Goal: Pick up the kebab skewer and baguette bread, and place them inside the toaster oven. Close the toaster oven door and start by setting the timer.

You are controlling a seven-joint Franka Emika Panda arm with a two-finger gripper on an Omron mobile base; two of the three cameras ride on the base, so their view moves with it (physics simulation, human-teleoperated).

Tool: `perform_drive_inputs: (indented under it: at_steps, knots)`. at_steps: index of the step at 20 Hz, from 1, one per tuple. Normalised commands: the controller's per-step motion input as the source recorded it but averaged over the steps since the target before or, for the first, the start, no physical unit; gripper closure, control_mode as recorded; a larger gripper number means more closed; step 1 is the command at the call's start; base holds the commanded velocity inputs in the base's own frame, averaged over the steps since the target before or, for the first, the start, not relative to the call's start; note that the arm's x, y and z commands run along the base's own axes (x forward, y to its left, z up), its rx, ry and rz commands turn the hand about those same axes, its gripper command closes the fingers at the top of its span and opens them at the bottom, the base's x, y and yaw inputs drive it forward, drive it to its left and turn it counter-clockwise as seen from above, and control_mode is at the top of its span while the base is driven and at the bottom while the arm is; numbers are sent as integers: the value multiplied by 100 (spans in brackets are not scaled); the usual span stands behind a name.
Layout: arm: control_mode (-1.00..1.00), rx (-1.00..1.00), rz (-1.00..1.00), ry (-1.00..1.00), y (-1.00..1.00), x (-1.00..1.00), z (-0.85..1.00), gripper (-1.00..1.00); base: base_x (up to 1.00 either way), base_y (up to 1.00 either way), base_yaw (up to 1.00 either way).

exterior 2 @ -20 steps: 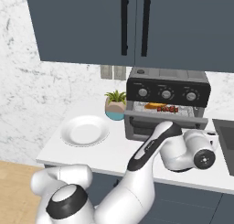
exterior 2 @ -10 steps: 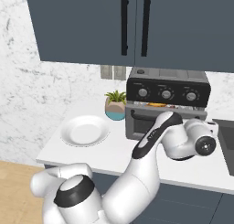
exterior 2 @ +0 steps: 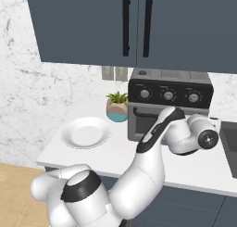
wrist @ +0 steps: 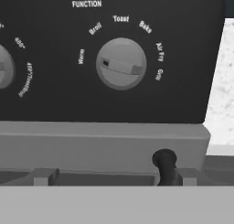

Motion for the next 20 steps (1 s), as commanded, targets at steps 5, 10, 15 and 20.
perform_drive_inputs:
  at_steps: [5, 10, 15, 20]
  knots:
    - [-100, 0, 0, 0, 0, 27, -1, -100, 0, 0, 0]
    - [-100, 0, 0, 0, 0, 17, -1, -100, 0, 0, 0]
    - [-100, 0, 0, 0, 0, 3, 0, -100, 0, 0, 0]
    - [-100, 0, 0, 0, 7, -10, 19, -100, 0, 0, 0]
